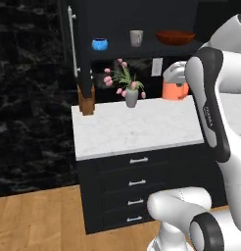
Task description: Gather all objects into one cabinet and sort the glasses and bowls to opposite sides.
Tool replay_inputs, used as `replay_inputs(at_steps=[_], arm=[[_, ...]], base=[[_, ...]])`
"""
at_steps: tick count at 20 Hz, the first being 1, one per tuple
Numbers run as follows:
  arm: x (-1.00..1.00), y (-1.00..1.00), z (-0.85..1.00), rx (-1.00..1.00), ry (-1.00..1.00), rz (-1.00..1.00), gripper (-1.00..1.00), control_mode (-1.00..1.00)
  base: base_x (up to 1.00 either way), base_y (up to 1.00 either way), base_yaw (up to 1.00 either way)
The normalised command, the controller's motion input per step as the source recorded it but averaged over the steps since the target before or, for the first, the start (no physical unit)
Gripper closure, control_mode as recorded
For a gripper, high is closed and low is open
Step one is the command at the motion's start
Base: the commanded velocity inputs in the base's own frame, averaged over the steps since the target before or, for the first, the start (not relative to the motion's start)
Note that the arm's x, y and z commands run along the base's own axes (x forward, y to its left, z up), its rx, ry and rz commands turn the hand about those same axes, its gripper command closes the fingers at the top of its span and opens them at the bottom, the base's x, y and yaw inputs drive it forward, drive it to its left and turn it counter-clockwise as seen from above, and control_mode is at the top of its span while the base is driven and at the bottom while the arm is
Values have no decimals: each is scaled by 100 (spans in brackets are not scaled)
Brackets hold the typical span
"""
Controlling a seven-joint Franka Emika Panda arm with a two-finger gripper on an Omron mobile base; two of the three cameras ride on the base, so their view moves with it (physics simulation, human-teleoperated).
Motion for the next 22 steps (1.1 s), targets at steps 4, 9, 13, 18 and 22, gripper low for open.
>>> replay_inputs(at_steps=[4,9,13,18,22], arm=[[0,0,0,0,0,0,100,100],[0,0,0,0,0,0,100,100],[0,0,0,0,0,0,100,100],[0,0,0,0,0,0,100,100],[0,0,0,0,0,0,100,100]], base=[[99,-53,-1],[100,50,0],[93,71,0],[66,-22,0],[69,-20,0]])
